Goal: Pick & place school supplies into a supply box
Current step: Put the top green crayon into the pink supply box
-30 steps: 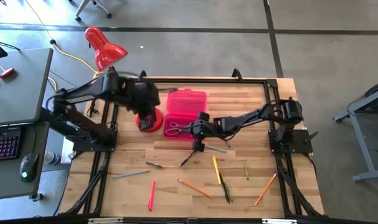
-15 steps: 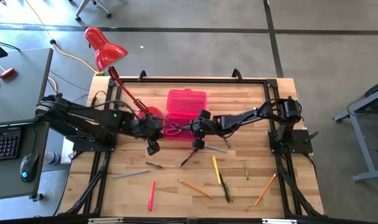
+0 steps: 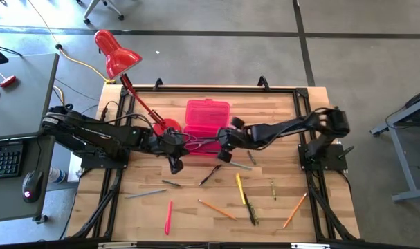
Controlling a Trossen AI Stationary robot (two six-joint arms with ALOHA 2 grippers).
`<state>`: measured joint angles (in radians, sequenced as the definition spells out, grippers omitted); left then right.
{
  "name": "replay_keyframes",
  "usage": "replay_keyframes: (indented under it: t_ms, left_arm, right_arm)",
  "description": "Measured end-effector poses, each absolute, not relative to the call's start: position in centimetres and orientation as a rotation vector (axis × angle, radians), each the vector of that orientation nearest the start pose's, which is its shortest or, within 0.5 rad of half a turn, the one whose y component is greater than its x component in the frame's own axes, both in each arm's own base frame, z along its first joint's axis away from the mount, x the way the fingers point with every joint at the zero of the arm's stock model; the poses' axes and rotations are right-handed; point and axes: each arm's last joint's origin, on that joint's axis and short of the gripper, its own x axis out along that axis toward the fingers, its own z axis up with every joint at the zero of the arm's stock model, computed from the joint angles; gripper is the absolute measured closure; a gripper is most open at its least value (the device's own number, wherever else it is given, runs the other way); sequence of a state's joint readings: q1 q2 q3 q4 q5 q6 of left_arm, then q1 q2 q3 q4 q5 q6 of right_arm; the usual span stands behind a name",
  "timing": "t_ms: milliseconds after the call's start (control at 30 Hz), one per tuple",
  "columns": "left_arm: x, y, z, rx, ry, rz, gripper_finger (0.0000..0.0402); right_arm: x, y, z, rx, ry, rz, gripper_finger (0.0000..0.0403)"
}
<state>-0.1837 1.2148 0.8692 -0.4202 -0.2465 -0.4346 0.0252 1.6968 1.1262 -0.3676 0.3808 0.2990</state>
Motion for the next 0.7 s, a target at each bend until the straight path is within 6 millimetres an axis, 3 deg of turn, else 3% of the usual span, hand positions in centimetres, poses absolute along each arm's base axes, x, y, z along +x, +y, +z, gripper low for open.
replay_keyframes:
  t_ms: [167,400,700]
  left_arm:
    - [24.5,-3.8,25.8,-0.241,0.721,0.216,0.0357]
    - [24.5,-3.8,25.8,-0.243,0.713,0.215,0.0357]
    - [24.6,-3.8,25.9,-0.241,0.707,0.223,0.0361]
  right_arm:
    - [31.6,2.1,21.1,0.230,0.972,-0.568,0.0313]
    - [28.4,5.3,17.1,0.317,0.992,-0.702,0.0311]
    - [24.8,6.0,12.9,0.430,0.930,-0.878,0.0313]
